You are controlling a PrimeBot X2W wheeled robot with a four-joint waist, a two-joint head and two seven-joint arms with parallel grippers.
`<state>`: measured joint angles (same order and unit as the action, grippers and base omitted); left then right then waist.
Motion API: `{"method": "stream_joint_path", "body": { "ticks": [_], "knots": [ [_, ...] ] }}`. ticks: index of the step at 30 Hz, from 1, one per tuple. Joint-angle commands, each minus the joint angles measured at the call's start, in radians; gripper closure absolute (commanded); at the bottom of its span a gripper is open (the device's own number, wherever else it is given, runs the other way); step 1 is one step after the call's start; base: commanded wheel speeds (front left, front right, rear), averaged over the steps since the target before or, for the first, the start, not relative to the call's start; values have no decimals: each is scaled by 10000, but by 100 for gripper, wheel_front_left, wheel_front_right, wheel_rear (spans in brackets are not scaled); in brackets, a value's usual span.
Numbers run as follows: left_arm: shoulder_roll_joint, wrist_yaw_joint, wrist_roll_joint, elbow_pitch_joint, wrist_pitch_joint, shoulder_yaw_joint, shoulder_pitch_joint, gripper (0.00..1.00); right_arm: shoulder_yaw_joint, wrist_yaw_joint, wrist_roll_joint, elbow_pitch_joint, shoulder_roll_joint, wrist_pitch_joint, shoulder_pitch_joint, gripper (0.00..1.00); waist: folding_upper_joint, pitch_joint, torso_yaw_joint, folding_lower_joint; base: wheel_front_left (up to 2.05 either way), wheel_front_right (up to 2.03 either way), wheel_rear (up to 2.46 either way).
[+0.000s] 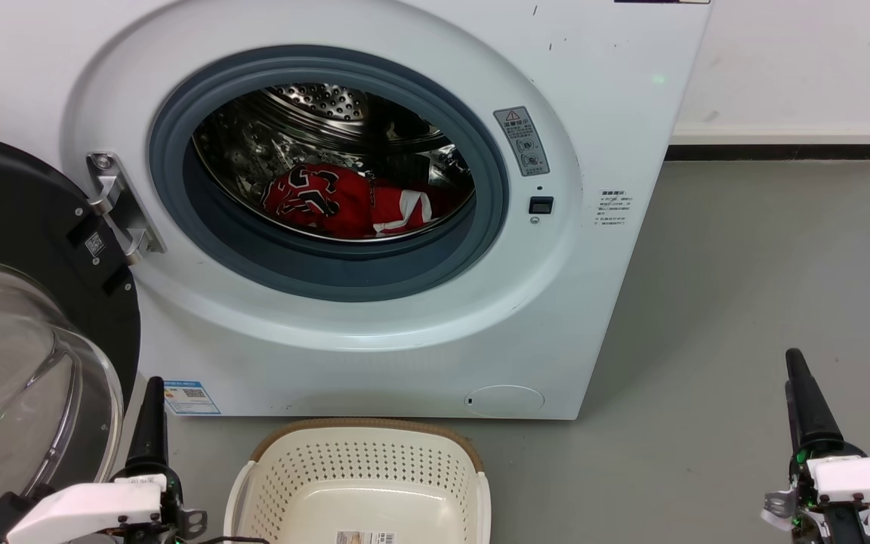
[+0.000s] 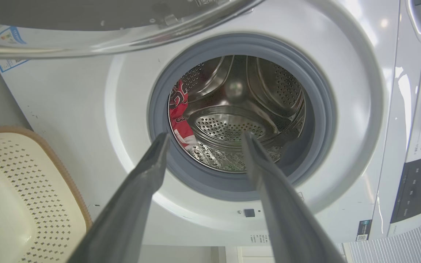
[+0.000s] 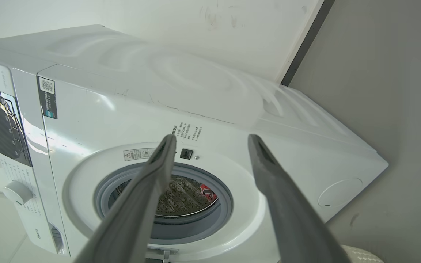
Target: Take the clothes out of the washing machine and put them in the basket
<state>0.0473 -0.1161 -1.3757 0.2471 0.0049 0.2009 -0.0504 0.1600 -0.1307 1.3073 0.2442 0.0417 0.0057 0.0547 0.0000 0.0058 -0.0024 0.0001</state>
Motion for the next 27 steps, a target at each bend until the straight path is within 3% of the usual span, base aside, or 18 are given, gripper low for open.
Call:
{"method": "stream_joint_path", "body": {
  "ticks": [1, 15, 22, 27],
  "knots": [
    [21, 60, 419, -332, -114, 130, -238, 0, 60, 0, -630, -342, 50, -117, 138, 0, 0, 7, 1, -1, 0, 0, 0],
    [25, 986, 3075, -2153, -642, -12, 24, 0, -342, 0, -5261, -2116, 63, -645, 75, 0, 0, 77, -9, -1, 0, 0, 0],
    [28, 785, 3957, -2501, -879, -273, 268, 0, -690, 0, -6713, -2594, 70, -884, -53, 0, 0, 79, -17, -1, 0, 0, 0],
    [28, 835, 5295, -2875, -1034, -585, 352, 0, -784, 0, -7565, -2866, 74, -1046, -133, 0, 0, 89, -22, -1, 0, 0, 0]
  ]
}}
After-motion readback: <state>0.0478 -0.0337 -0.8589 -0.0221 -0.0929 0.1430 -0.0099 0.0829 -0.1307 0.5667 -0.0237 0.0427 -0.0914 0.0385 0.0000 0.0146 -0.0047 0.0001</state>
